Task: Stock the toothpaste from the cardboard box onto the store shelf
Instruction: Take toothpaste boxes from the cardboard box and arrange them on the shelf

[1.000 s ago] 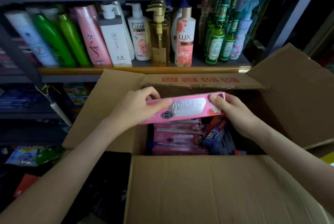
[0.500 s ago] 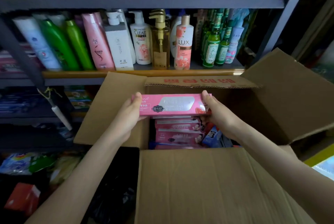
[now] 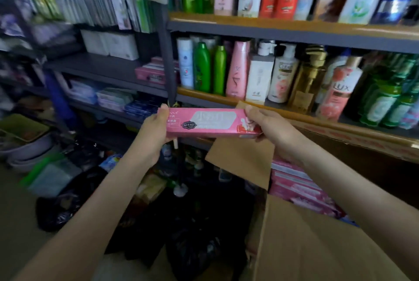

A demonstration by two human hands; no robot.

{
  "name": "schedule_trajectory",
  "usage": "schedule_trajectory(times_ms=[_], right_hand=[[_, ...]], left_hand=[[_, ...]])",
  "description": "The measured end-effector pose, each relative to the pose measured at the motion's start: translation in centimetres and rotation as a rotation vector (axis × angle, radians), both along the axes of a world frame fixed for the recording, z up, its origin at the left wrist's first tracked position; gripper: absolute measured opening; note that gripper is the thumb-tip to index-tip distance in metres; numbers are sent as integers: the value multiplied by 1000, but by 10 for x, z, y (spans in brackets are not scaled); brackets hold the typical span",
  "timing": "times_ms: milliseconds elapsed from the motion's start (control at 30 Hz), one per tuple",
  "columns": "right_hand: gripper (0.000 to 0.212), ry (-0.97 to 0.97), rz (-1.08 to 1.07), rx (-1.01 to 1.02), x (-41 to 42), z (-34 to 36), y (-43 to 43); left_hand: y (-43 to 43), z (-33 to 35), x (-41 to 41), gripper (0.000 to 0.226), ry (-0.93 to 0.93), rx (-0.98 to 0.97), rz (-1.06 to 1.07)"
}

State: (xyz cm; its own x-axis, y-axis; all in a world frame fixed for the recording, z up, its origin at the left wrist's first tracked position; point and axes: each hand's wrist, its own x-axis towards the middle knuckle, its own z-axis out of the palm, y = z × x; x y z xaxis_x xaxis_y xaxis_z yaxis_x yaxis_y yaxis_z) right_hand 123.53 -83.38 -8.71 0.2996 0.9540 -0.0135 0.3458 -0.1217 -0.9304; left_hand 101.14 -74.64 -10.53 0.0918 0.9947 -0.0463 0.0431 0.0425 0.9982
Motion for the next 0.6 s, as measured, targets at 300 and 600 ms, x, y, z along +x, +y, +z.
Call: schedule_trajectory(times_ms=[300,600], right_hand=[[48,-118,249,-41,-136,13,138],[30,-322,-19,15,-196,-3,261]], left_hand=[[130,4,-163,38,176,64,48],[274,2,-210,28,291,246,17]])
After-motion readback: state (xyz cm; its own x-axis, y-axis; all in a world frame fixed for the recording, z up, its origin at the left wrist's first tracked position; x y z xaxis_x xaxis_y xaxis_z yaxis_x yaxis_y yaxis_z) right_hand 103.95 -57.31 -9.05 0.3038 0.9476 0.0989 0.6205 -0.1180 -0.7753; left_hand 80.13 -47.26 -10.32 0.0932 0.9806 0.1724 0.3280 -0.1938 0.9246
